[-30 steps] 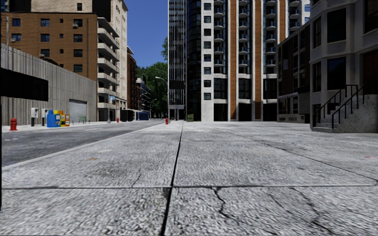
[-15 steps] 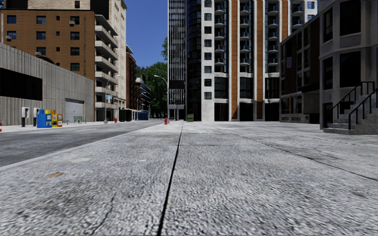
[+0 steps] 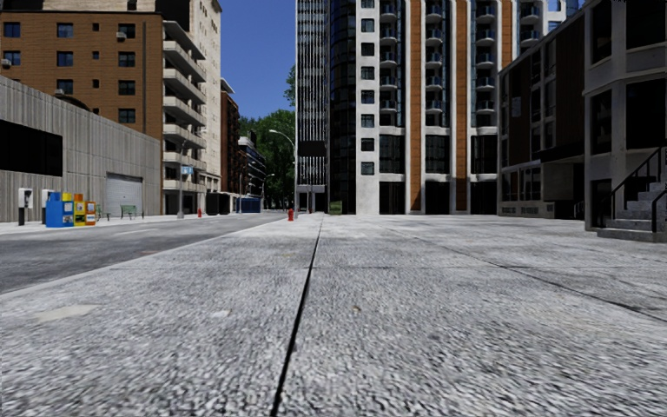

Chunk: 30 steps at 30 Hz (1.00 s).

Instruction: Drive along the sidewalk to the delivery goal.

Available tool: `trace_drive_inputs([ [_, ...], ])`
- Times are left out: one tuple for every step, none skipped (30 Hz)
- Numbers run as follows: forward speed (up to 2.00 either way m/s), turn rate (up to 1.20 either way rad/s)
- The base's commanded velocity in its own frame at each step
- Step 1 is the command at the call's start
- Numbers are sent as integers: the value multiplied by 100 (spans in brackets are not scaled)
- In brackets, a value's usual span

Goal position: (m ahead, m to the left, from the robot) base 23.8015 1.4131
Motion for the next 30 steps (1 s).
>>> trace_drive_inputs([
  [200,0],
  [200,0],
  [200,0],
  [200,0],
  [200,0],
  [200,0],
  [200,0],
  [200,0],
  [200,0],
  [200,0],
  [200,0],
  [200,0],
  [200,0],
  [200,0],
  [200,0],
  [200,0],
  [200,0],
  [200,0],
  [200,0],
  [200,0],
  [200,0],
  [200,0],
  [200,0],
  [200,0],
  [200,0],
  [200,0],
  [200,0],
  [200,0],
  [200,0],
  [200,0],
])
